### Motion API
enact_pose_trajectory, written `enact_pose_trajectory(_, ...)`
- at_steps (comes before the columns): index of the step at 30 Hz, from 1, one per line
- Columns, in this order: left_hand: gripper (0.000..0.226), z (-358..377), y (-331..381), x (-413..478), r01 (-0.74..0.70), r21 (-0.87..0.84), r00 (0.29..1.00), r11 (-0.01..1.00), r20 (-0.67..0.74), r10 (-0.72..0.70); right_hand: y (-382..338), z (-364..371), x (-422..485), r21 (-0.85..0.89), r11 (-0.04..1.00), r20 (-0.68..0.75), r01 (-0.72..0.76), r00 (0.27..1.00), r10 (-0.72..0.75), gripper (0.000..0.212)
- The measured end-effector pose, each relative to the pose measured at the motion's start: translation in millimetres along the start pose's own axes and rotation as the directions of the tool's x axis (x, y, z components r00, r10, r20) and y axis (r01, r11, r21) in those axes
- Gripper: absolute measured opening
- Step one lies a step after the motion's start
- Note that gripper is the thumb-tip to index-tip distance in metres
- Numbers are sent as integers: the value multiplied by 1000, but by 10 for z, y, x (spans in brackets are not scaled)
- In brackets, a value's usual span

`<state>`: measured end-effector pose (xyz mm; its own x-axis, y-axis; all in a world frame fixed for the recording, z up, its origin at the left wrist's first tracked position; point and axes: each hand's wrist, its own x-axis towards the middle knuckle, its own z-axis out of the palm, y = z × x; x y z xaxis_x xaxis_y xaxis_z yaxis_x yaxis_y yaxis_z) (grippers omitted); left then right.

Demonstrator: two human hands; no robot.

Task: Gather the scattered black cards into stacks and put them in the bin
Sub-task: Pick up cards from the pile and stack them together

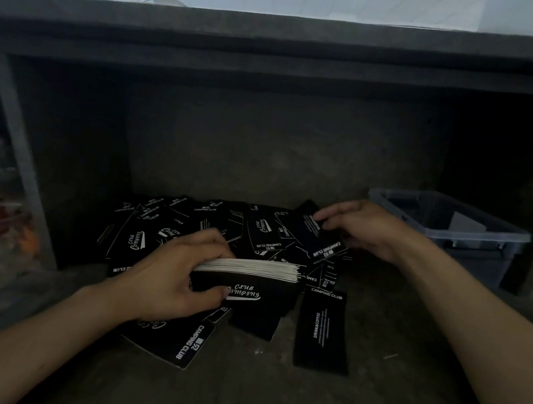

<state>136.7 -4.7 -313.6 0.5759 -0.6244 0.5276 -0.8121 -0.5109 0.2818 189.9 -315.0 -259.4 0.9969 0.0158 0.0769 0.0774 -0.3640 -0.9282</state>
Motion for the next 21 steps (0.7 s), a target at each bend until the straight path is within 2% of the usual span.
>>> enact_pose_trajectory(3, 26, 11, -3, 7, 7, -23, 1000, 1000, 1, -7, -91, -40, -44, 245, 968, 61, -64, 997, 50, 26)
enact_pose_trajectory(5, 34, 8, -1, 9, 16, -13, 1000, 1000, -4, -16, -118, -42, -43, 307, 952, 57, -6, 998, -13, 29)
enact_pose_trajectory(7, 44, 2, 7, 2, 28, -17, 999, 999, -19, -28, -118, -65, -40, 143, 976, 10, 163, 986, -166, 19)
enact_pose_trajectory(9, 46, 9, 18, -6, 31, -35, 999, 999, -26, -32, -96, -103, -37, -206, 934, 8, 291, 955, -295, 20)
enact_pose_trajectory(11, 41, 11, 22, -1, 23, -41, 999, 999, -23, -24, -73, -107, -28, -481, 806, 60, 345, 930, -362, 22)
enact_pose_trajectory(13, 35, 7, 21, 6, 14, -28, 1000, 1000, -16, -14, -18, -79, -10, -649, 658, 131, 382, 908, -398, 32)
enact_pose_trajectory(15, 33, 5, 21, 9, 7, -22, 1000, 1000, -12, -7, 52, -27, 13, -743, 548, 190, 385, 906, -379, 54)
enact_pose_trajectory(17, 31, 10, 28, 12, 1, -29, 1000, 1000, -11, -1, 122, 59, 21, -739, 544, 265, 398, 914, -308, 73)
enact_pose_trajectory(19, 28, 15, 33, 14, -6, -32, 1000, 999, -11, 6, 182, 161, 33, -700, 570, 356, 429, 903, -242, 74)
enact_pose_trajectory(21, 26, 9, 31, 17, -1, -35, 1000, 999, -7, 1, 203, 204, 66, -713, 555, 381, 429, 901, -206, 64)
